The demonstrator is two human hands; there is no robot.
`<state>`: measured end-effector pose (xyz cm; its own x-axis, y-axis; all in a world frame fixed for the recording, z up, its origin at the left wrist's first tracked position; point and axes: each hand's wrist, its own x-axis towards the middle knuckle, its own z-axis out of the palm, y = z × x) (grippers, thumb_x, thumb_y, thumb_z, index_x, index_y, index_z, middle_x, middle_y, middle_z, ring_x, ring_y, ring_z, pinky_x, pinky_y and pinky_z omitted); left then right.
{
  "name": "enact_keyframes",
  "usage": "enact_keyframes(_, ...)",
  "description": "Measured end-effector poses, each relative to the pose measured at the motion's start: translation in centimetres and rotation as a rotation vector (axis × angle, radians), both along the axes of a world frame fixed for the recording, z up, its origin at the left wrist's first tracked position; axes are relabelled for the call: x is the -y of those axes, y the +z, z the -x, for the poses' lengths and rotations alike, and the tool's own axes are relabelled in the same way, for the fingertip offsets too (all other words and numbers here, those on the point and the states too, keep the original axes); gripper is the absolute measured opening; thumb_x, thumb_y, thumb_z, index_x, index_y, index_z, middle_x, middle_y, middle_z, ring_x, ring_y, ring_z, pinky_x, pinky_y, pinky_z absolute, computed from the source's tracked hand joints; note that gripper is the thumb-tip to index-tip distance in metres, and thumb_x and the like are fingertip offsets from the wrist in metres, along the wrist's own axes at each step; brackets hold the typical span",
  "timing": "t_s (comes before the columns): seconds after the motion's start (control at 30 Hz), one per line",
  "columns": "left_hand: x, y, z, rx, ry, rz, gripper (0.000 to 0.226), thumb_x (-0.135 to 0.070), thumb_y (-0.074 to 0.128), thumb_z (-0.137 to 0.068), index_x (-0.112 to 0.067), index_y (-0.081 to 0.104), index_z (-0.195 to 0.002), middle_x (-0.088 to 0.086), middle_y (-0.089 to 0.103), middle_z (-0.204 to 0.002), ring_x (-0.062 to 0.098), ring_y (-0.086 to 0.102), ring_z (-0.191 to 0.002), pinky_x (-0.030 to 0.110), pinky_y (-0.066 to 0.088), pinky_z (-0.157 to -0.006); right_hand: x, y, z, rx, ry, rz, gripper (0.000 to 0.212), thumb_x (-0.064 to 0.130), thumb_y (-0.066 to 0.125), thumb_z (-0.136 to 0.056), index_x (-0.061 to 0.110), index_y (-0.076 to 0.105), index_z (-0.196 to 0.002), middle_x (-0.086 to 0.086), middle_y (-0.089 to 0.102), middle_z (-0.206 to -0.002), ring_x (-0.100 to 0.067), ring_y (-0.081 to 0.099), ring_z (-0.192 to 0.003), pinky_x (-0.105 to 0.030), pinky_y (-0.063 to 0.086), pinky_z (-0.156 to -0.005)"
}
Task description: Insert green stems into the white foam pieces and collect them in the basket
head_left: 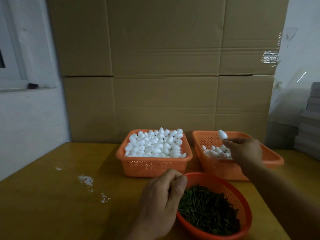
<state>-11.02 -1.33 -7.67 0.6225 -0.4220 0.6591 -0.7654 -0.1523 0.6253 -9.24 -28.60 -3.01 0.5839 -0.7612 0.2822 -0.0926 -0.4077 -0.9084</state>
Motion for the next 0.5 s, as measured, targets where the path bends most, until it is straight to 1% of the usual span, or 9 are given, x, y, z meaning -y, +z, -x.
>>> enact_keyframes(0.07,0.0,0.0,-0.1,0.015,0.009,-0.012,0.058,-0.069,0.029,-0.095,-0.022,0.063,-0.088,-0.004,0.057,-0.066,0.007,0.053,-0.057,0.018,0.034,-0.053,1.3,-0.2,-0.7,-0.148,-0.074,0.116,0.013,0.037,0.073,-0.087,0.025,0.078,-0.089,0.002,0.073,-0.091,-0.028,0.062,-0.103,-0.05,0.054,-0.09)
enact_keyframes(0.1,0.0,-0.1,-0.1,0.019,0.013,-0.017,0.06,-0.07,0.028,-0.095,-0.022,0.063,-0.087,-0.003,0.058,-0.067,0.008,0.054,-0.058,0.02,0.035,-0.053,1.8,-0.3,-0.9,-0.235,-0.101,0.183,0.015,0.041,0.072,-0.087,0.027,0.077,-0.082,-0.001,0.072,-0.092,-0.031,0.059,-0.109,-0.051,0.051,-0.093)
enact_keyframes(0.17,-0.1,-0.2,-0.2,0.018,0.016,-0.023,0.065,-0.072,0.026,-0.094,-0.02,0.064,-0.085,-0.002,0.06,-0.069,0.013,0.057,-0.062,0.026,0.04,-0.054,2.3,-0.2,-1.2,-0.404,-0.153,0.314,0.027,0.045,0.072,-0.084,0.026,0.07,-0.065,-0.004,0.063,-0.088,-0.035,0.051,-0.118,-0.049,0.045,-0.097)
enact_keyframes(0.2,-0.1,-0.2,-0.3,0.012,0.015,-0.025,0.067,-0.073,0.025,-0.094,-0.02,0.064,-0.084,-0.001,0.06,-0.069,0.014,0.058,-0.063,0.028,0.041,-0.054,2.4,-0.2,-1.3,-0.479,-0.171,0.365,0.03,0.047,0.074,-0.081,0.024,0.068,-0.063,-0.005,0.058,-0.087,-0.035,0.048,-0.121,-0.047,0.043,-0.098)
enact_keyframes(0.27,-0.1,-0.3,-0.4,0.007,0.015,-0.022,0.068,-0.074,0.025,-0.093,-0.019,0.064,-0.084,-0.001,0.06,-0.068,0.014,0.057,-0.062,0.028,0.041,-0.054,2.4,-0.1,-1.5,-0.593,-0.175,0.441,0.029,0.051,0.077,-0.075,0.024,0.07,-0.067,-0.005,0.054,-0.09,-0.035,0.044,-0.125,-0.046,0.04,-0.098)
enact_keyframes(0.33,-0.1,-0.3,-0.4,0.012,0.017,-0.024,0.068,-0.074,0.025,-0.093,-0.019,0.064,-0.083,-0.001,0.059,-0.068,0.014,0.057,-0.062,0.028,0.042,-0.054,2.5,-0.2,-1.7,-0.658,-0.156,0.496,0.033,0.053,0.078,-0.072,0.022,0.067,-0.068,-0.004,0.054,-0.091,-0.034,0.043,-0.126,-0.047,0.038,-0.098)
enact_keyframes(0.4,-0.1,-0.3,-0.3,0.009,0.016,-0.033,0.069,-0.074,0.025,-0.093,-0.019,0.064,-0.083,-0.001,0.06,-0.068,0.016,0.059,-0.063,0.032,0.044,-0.056,2.5,-0.1,-1.8,-0.699,-0.148,0.532,0.035,0.053,0.077,-0.074,0.021,0.063,-0.068,-0.005,0.056,-0.092,-0.034,0.043,-0.126,-0.047,0.037,-0.099)
enact_keyframes(0.5,-0.1,-0.2,-0.2,0.013,0.019,-0.044,0.066,-0.071,0.026,-0.094,-0.018,0.064,-0.082,-0.001,0.059,-0.068,0.017,0.058,-0.064,0.035,0.045,-0.057,2.3,0.2,-1.7,-0.723,-0.129,0.562,0.032,0.049,0.074,-0.077,0.021,0.062,-0.069,-0.006,0.061,-0.097,-0.033,0.042,-0.126,-0.048,0.035,-0.102)
